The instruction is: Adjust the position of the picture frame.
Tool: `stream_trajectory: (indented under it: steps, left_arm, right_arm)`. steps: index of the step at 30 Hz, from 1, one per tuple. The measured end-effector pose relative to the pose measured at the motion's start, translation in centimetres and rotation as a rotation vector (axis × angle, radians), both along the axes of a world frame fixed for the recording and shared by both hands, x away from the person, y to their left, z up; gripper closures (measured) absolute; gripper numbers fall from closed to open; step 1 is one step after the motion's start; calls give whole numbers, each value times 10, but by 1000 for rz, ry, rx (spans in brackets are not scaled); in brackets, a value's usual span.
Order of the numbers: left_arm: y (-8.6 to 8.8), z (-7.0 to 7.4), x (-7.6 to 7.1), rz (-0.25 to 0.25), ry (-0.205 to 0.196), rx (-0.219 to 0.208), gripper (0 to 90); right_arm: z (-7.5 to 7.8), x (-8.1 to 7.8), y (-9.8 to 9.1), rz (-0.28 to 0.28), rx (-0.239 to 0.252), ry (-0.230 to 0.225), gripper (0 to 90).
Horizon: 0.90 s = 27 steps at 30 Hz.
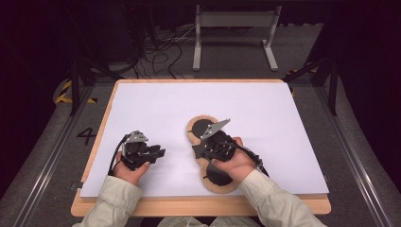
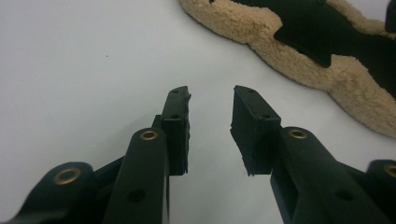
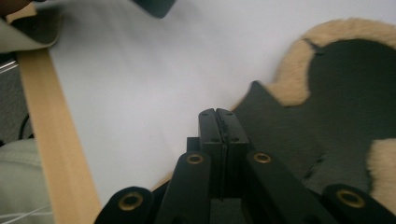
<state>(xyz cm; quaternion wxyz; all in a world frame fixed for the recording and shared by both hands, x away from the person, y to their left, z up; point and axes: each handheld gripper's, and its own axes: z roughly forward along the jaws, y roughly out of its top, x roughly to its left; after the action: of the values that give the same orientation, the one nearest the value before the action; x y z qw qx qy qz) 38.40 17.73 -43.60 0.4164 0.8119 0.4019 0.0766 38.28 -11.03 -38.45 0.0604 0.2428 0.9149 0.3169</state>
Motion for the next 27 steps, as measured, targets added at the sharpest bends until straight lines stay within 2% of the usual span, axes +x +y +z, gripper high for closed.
stream_trajectory:
  steps: [2,7,12,17,20,27]
  left_arm:
    - [0,0,0,-1,-3,0,674]
    - [-1,0,0,-2,-3,2,674]
    - [-2,0,0,-2,-6,9,676]
    - [-4,0,1,5,-12,18,715]
    - [-5,1,1,-1,-15,25,716]
    - [-6,2,3,-4,-15,18,715]
  right_arm:
    - [-4,-8,3,32,24,42,900]
    - [-17,-22,9,64,10,54,900]
    - [-29,-31,15,84,-22,68,900]
    - [-44,-37,18,84,-71,83,900]
    - [-46,-39,17,73,-68,72,900]
    - [-45,-42,12,50,-136,31,900]
